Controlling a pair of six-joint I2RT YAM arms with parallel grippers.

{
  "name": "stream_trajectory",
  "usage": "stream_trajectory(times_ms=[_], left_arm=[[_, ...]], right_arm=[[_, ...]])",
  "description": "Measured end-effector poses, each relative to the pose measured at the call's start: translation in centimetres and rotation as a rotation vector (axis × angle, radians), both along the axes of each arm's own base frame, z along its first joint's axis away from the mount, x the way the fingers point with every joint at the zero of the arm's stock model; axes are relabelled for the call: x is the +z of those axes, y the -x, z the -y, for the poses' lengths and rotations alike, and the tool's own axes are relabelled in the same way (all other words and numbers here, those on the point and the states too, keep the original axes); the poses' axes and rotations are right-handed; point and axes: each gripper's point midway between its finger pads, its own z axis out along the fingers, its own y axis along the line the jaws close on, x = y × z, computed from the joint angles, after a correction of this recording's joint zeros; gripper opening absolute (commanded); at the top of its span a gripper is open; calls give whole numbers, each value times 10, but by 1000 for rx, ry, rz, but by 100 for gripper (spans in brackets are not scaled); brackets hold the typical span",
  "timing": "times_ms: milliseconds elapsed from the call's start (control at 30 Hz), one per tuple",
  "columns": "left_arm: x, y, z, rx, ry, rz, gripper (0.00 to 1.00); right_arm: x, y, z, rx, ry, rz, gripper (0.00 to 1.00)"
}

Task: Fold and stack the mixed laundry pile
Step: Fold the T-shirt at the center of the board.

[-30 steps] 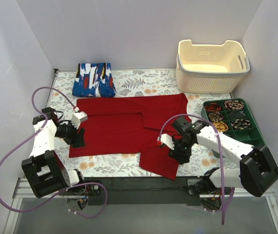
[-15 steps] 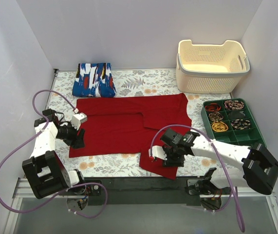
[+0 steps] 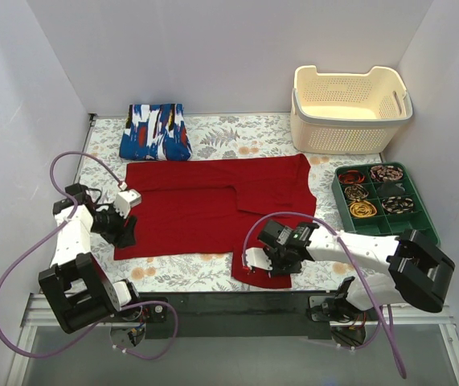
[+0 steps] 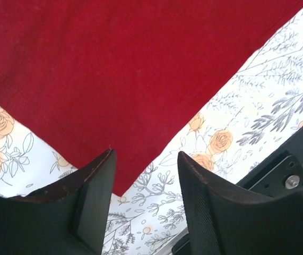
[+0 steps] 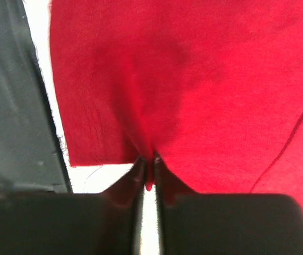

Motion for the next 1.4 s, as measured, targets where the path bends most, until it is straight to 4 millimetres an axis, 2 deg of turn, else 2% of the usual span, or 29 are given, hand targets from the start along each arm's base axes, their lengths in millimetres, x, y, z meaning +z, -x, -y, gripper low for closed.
stream_trajectory(times_ms=[100, 200, 467, 600, 667, 767, 867, 900, 967, 1000, 1033, 1233, 1400], left_arm=[[-2, 5, -6, -40, -18, 14, 36], [-5, 10, -11, -117, -45, 33, 34], [-16, 15, -19, -343, -113, 88, 32], [-37, 34, -19, -440, -147, 66, 35], [-50, 49, -17, -483, -157, 37, 36], [-59, 57, -18, -516, -180, 38, 37], [-63, 53, -20, -527, -218, 79, 32], [-63, 52, -20, -531, -232, 95, 25], [-63, 51, -21, -535, -248, 111, 17], [-63, 51, -21, -534, -251, 115, 6], [-64, 52, -21, -538, -254, 119, 3], [-63, 49, -22, -544, -267, 137, 0], [-53, 37, -28, -509, -250, 117, 0]], right_arm=[[1, -5, -3, -19, -1, 17, 1], [6, -8, -6, -43, -41, 22, 1], [42, -41, -21, -168, -204, 51, 1], [53, -58, -18, -232, -244, 65, 1], [55, -60, -18, -241, -251, 67, 1], [56, -59, -19, -239, -259, 62, 1], [60, -61, -22, -237, -269, 64, 1], [62, -62, -23, -234, -273, 66, 1], [65, -63, -23, -233, -281, 72, 1], [66, -63, -23, -234, -284, 74, 1], [68, -63, -23, -234, -288, 77, 1], [79, -68, -24, -233, -305, 95, 1], [100, -86, -23, -261, -353, 150, 1]])
